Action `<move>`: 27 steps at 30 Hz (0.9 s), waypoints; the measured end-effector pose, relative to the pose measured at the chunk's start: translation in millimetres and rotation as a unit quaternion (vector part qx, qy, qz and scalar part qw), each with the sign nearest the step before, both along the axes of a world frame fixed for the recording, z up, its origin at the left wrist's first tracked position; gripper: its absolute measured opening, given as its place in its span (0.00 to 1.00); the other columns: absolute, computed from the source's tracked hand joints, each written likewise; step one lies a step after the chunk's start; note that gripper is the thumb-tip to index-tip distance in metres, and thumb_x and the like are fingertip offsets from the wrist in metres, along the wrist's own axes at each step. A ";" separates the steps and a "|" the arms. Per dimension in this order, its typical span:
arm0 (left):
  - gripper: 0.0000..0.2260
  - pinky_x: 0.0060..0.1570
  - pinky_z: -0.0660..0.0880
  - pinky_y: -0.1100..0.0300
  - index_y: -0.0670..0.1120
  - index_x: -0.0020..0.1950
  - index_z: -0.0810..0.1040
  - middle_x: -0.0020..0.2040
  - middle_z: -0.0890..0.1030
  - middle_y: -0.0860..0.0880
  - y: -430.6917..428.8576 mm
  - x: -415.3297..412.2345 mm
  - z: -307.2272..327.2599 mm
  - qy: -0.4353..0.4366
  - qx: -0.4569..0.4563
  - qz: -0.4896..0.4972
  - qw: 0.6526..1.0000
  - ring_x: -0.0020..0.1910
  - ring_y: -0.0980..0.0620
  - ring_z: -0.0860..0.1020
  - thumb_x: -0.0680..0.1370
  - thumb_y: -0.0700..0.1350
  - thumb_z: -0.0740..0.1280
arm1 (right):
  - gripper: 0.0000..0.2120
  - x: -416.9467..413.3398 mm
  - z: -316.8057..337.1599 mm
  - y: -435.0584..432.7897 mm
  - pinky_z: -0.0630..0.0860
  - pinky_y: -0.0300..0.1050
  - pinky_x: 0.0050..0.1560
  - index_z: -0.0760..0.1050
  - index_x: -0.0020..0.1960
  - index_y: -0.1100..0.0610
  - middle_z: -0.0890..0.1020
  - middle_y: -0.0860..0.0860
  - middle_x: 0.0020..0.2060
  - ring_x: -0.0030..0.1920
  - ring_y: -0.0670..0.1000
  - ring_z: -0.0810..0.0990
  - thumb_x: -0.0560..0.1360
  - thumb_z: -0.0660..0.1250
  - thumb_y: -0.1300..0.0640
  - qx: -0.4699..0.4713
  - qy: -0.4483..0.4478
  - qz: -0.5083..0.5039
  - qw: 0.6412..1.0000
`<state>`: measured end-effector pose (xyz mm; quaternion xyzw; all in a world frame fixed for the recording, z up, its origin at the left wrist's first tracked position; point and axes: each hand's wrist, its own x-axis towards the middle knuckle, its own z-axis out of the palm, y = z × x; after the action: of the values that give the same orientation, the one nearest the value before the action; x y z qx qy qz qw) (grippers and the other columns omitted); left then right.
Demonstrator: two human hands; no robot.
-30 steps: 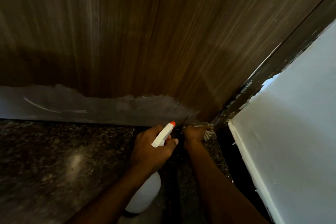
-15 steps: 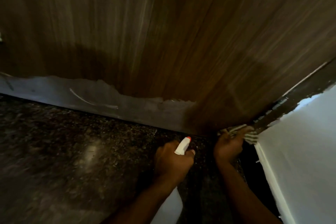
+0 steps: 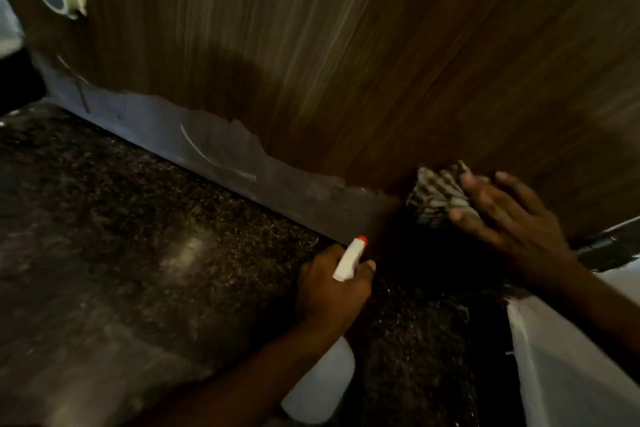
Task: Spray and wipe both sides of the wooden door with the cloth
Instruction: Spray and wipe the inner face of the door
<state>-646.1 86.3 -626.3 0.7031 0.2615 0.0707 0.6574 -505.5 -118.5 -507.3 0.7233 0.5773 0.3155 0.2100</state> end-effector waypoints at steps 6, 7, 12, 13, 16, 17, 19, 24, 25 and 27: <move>0.09 0.42 0.80 0.50 0.50 0.41 0.79 0.38 0.82 0.49 7.2 -4.5 -2.9 -0.001 -0.031 0.037 0.999 0.37 0.50 0.81 0.68 0.53 0.72 | 0.35 10.8 -30.3 17.0 0.42 0.59 0.77 0.52 0.81 0.54 0.52 0.56 0.80 0.79 0.58 0.52 0.73 0.51 0.61 -0.104 -0.081 -0.046 0.990; 0.09 0.41 0.80 0.50 0.50 0.41 0.79 0.37 0.82 0.49 9.1 -6.2 -2.4 -0.002 -0.027 0.040 0.999 0.36 0.50 0.81 0.67 0.53 0.72 | 0.37 12.0 -53.2 27.5 0.42 0.59 0.77 0.51 0.81 0.53 0.52 0.56 0.80 0.79 0.58 0.52 0.72 0.52 0.62 -0.127 -0.092 -0.031 0.987; 0.07 0.39 0.78 0.57 0.52 0.36 0.76 0.36 0.80 0.51 24.5 -12.2 -0.2 0.011 0.000 0.034 0.999 0.36 0.52 0.80 0.71 0.50 0.73 | 0.44 9.2 -146.8 54.3 0.37 0.65 0.76 0.42 0.79 0.61 0.52 0.58 0.78 0.78 0.59 0.52 0.72 0.66 0.60 -0.287 -0.120 0.012 0.950; 0.08 0.38 0.77 0.58 0.51 0.35 0.76 0.35 0.80 0.51 29.0 -12.5 1.1 0.012 0.004 0.037 0.999 0.35 0.52 0.79 0.71 0.50 0.73 | 0.41 11.6 -143.9 50.7 0.37 0.64 0.76 0.48 0.79 0.60 0.53 0.58 0.78 0.78 0.59 0.54 0.73 0.66 0.58 -0.319 -0.116 0.004 0.941; 0.11 0.37 0.76 0.57 0.48 0.34 0.76 0.33 0.79 0.48 47.4 -14.8 2.0 0.019 0.009 0.060 0.998 0.34 0.50 0.79 0.69 0.51 0.74 | 0.29 20.4 -120.9 36.8 0.35 0.61 0.77 0.65 0.76 0.57 0.62 0.57 0.77 0.78 0.59 0.58 0.75 0.58 0.58 -0.349 -0.112 0.048 0.929; 0.11 0.35 0.75 0.58 0.47 0.33 0.75 0.32 0.79 0.48 52.1 -14.4 4.0 0.015 0.014 0.059 0.998 0.33 0.49 0.78 0.70 0.50 0.74 | 0.28 23.0 -111.2 28.5 0.35 0.60 0.77 0.66 0.76 0.56 0.63 0.57 0.77 0.78 0.59 0.57 0.76 0.56 0.57 -0.339 -0.109 0.055 0.933; 0.10 0.30 0.72 0.66 0.44 0.35 0.76 0.32 0.78 0.47 61.9 -13.6 8.5 -0.007 0.020 0.055 0.998 0.32 0.51 0.77 0.71 0.48 0.73 | 0.27 21.7 -87.9 21.0 0.37 0.56 0.78 0.62 0.78 0.56 0.62 0.56 0.77 0.78 0.58 0.55 0.78 0.53 0.59 -0.246 -0.109 0.041 0.962; 0.04 0.33 0.71 0.68 0.48 0.44 0.79 0.38 0.81 0.50 82.4 -7.8 15.9 -0.029 0.034 0.053 0.998 0.37 0.53 0.79 0.73 0.47 0.71 | 0.24 6.7 -59.8 92.1 0.46 0.54 0.78 0.59 0.79 0.56 0.59 0.57 0.78 0.79 0.56 0.56 0.83 0.50 0.57 0.013 -0.100 -0.030 0.994; 0.05 0.34 0.70 0.69 0.49 0.46 0.80 0.39 0.81 0.51 84.8 -8.4 18.1 -0.027 0.032 0.052 0.998 0.38 0.54 0.79 0.73 0.48 0.71 | 0.25 6.2 -66.9 112.4 0.46 0.54 0.78 0.59 0.79 0.58 0.58 0.59 0.78 0.78 0.57 0.56 0.82 0.50 0.59 0.004 -0.092 -0.020 0.996; 0.06 0.33 0.69 0.72 0.49 0.48 0.80 0.39 0.80 0.52 89.6 -12.2 21.2 -0.024 0.043 0.039 0.998 0.37 0.57 0.78 0.73 0.48 0.71 | 0.27 4.2 -103.3 138.8 0.43 0.56 0.77 0.57 0.77 0.64 0.57 0.62 0.76 0.77 0.58 0.55 0.78 0.49 0.61 -0.064 -0.107 0.017 0.992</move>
<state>-658.2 175.9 -605.1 0.7178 0.2696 0.1247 0.6297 -501.3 20.3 -610.6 0.6607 0.5826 0.3568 0.3110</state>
